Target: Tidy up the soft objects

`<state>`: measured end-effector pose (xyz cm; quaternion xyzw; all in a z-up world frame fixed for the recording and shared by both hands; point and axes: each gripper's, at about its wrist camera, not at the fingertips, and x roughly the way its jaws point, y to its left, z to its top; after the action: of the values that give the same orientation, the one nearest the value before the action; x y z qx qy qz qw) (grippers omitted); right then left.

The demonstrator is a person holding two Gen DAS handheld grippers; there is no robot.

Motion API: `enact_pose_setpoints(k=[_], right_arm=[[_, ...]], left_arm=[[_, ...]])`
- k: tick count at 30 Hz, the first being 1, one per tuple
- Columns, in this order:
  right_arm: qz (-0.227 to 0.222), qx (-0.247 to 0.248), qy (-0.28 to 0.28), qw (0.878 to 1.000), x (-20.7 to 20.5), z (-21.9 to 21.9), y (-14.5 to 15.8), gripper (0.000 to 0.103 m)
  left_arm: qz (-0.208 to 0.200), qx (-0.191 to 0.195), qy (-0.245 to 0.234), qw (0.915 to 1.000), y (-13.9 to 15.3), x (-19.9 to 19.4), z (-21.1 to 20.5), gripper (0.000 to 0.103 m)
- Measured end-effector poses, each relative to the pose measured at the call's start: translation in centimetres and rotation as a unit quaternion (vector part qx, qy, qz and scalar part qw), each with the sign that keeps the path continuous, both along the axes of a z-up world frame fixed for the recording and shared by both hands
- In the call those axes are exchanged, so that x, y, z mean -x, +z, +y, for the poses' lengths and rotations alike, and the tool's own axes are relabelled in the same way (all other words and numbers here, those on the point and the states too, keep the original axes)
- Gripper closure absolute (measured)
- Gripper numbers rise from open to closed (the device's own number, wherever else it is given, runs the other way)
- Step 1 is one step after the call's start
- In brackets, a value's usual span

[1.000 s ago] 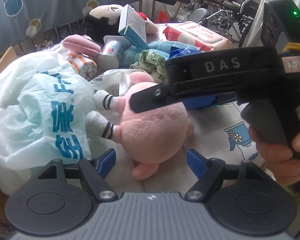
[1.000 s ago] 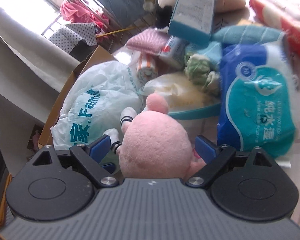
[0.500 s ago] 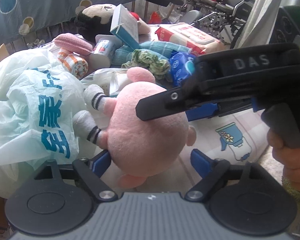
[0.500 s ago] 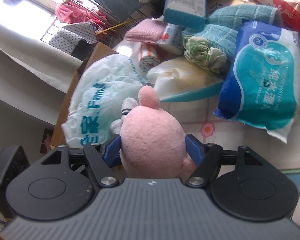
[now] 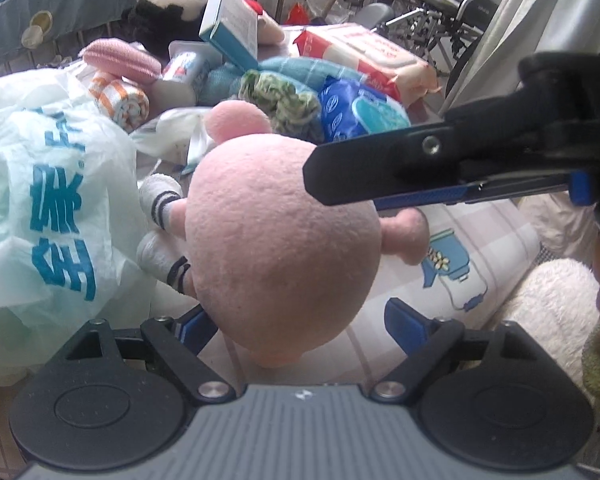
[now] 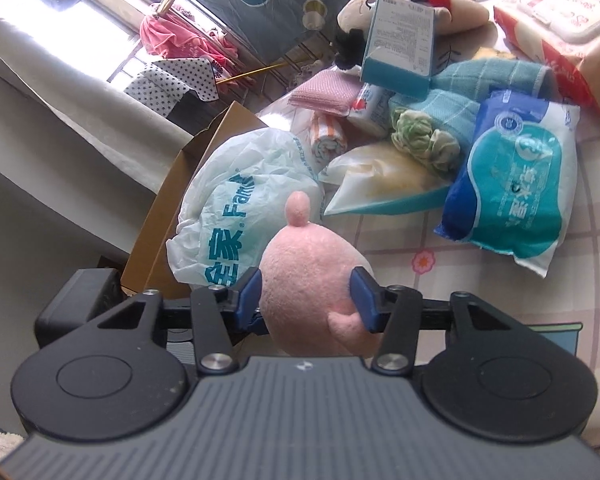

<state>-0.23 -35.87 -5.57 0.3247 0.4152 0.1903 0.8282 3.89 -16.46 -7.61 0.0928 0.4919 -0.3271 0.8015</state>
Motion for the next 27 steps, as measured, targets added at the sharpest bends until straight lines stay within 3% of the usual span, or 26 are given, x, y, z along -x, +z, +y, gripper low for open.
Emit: enact_pose_setpoints(k=[7, 16, 20, 27], right_arm=[[0.001, -0.046, 0.013, 0.999, 0.1, 0.3, -0.5, 0.056], [-0.045, -0.088, 0.005, 0.995, 2.0, -1.0, 1.4, 0.055], [-0.034, -0.09, -0.004, 0.995, 1.6, -0.8, 0.2, 0.055], [-0.015, -0.094, -0.012, 0.995, 0.0, -0.4, -1.4, 0.055]], left_arm=[[-0.006, 0.001, -0.002, 1.0, 0.2, 0.4, 0.5, 0.006], [0.066, 0.079, -0.029, 0.9943, -0.3, -0.3, -0.5, 0.006], [0.091, 0.071, -0.025, 0.993, -1.5, -0.6, -0.8, 0.006], [0.084, 0.066, -0.005, 0.9942, -1.6, -0.4, 0.2, 0.004]])
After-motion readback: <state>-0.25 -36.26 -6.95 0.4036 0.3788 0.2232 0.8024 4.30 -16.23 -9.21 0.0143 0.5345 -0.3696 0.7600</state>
